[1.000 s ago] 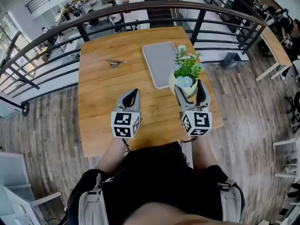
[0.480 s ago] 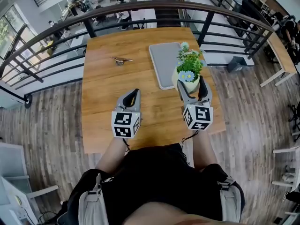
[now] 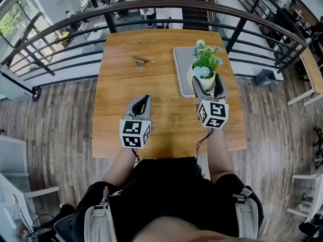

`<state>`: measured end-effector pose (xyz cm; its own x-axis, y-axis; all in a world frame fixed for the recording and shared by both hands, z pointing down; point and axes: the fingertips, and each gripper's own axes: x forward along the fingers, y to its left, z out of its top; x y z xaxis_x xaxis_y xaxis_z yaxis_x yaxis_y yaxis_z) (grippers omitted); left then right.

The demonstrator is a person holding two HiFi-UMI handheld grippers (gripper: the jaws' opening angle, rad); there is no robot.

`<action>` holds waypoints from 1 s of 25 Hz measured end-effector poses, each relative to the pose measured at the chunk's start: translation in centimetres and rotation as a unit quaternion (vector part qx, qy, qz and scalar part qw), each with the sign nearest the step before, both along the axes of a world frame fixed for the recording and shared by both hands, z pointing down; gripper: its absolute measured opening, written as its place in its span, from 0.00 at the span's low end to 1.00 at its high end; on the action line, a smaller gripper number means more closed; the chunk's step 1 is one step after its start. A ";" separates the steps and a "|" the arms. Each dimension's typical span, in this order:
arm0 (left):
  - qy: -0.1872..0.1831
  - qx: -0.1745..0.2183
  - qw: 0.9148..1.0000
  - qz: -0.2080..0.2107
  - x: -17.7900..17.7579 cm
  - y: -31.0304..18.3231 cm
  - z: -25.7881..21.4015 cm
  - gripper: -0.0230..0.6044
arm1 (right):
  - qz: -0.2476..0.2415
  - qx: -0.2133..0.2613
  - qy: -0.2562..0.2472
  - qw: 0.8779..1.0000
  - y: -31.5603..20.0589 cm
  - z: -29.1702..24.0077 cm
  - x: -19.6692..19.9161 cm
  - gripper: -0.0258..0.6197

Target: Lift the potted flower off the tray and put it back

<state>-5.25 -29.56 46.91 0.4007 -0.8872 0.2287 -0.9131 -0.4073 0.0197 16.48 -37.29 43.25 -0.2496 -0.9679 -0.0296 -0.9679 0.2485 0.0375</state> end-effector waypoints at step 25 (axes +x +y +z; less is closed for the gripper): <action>-0.040 -0.090 0.986 -0.132 -7.1 0.4 6.8 0.06 | -0.028 -0.126 0.036 0.991 -13.7 15.8 -1.4 0.65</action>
